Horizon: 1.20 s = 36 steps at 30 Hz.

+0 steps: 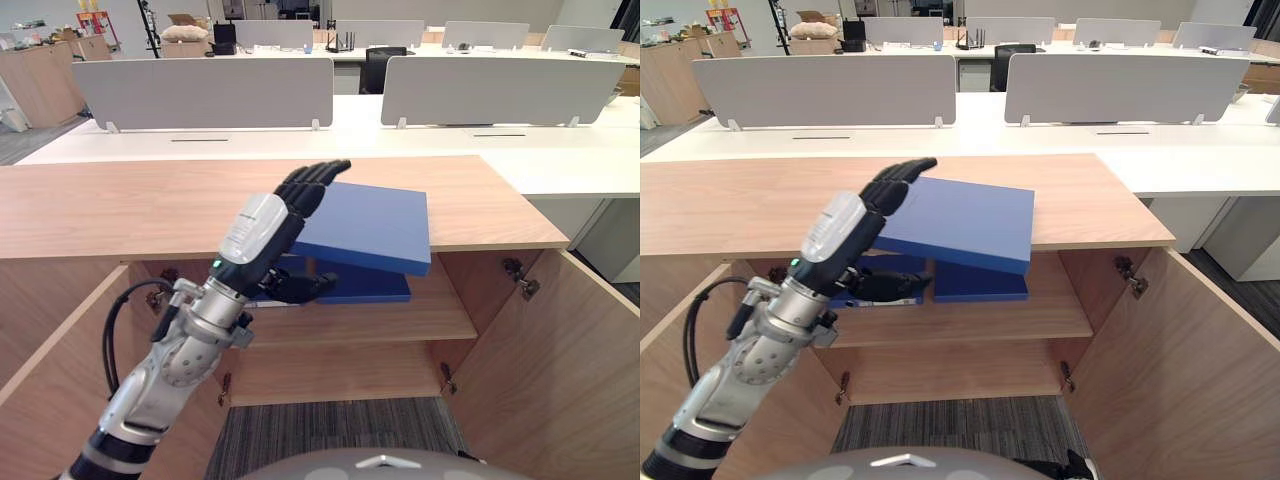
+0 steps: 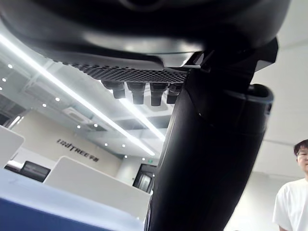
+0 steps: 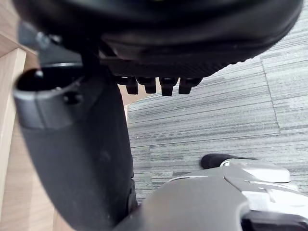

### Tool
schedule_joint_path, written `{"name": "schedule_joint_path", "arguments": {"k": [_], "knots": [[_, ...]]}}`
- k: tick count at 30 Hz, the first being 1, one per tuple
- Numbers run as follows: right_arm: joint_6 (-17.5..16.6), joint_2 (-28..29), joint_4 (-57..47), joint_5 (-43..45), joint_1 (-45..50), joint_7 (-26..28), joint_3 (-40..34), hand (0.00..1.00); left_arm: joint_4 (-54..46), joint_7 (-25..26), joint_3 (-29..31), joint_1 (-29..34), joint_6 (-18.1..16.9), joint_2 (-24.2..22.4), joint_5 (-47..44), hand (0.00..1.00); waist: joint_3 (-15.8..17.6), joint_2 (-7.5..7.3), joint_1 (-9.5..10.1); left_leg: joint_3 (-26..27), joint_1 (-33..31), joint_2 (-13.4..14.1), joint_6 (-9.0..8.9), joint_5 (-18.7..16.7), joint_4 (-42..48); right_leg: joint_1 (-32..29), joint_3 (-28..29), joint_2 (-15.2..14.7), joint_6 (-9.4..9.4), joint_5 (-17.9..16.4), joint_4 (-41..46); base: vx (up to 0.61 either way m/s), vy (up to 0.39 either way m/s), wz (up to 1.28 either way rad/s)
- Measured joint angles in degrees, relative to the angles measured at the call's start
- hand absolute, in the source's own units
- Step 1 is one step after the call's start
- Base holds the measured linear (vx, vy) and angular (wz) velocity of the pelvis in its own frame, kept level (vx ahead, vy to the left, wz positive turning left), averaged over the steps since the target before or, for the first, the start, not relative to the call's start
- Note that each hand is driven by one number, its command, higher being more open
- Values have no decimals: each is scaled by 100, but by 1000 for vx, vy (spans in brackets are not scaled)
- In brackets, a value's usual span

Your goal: Walk over to the cabinet, pick up the folder, carry it to the office cabinet, place the folder inside the office cabinet, then close the office cabinet door

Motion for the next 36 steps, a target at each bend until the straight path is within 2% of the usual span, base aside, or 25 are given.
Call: {"name": "schedule_joint_path", "arguments": {"k": [7,13,22,23,27,31,36], "knots": [[0,-4,-2,2,0,-18,30,100,453,134,-394,-323,193,-224,876,100,1,-3,-19,-3,-7,-1,12,-15,6,-20,2,-5,10,-22,17,-9,-6,0],[-4,-9,-70,7,-8,-27,96,100,1012,473,-679,-552,456,-342,1834,100,35,8,-141,-15,2,-8,12,-20,-7,-38,-28,-7,10,-26,-6,0,0,0],[-7,-31,-91,11,-69,-74,200,100,1542,552,-865,-556,713,-620,2205,100,120,19,-236,-10,-15,-20,12,-19,-69,-65,-60,-16,14,-23,-63,0,0,0],[-5,-31,-91,11,-102,-74,200,100,1579,554,-865,-560,761,-671,2207,0,159,23,-253,-10,-17,-23,12,-19,-71,-67,-62,-19,15,-22,-66,0,0,0],[-2,-31,-92,13,-132,-76,196,100,1618,616,-865,-641,853,-754,2385,0,197,20,-279,-9,-95,-24,12,-19,-70,-138,-69,-21,23,-16,-69,0,0,0],[3,-32,-92,12,-148,-85,197,100,1645,880,-856,-944,952,-930,2410,0,203,24,-284,-14,-107,-27,12,-19,-70,-138,-82,-27,27,-12,-84,0,0,0],[12,-39,-93,13,-159,-90,196,100,1565,1139,-763,-980,948,-1204,2403,0,219,43,-308,-13,-122,-29,12,-20,-70,-140,-86,-30,39,-1,-118,-7,-4,0]]}}
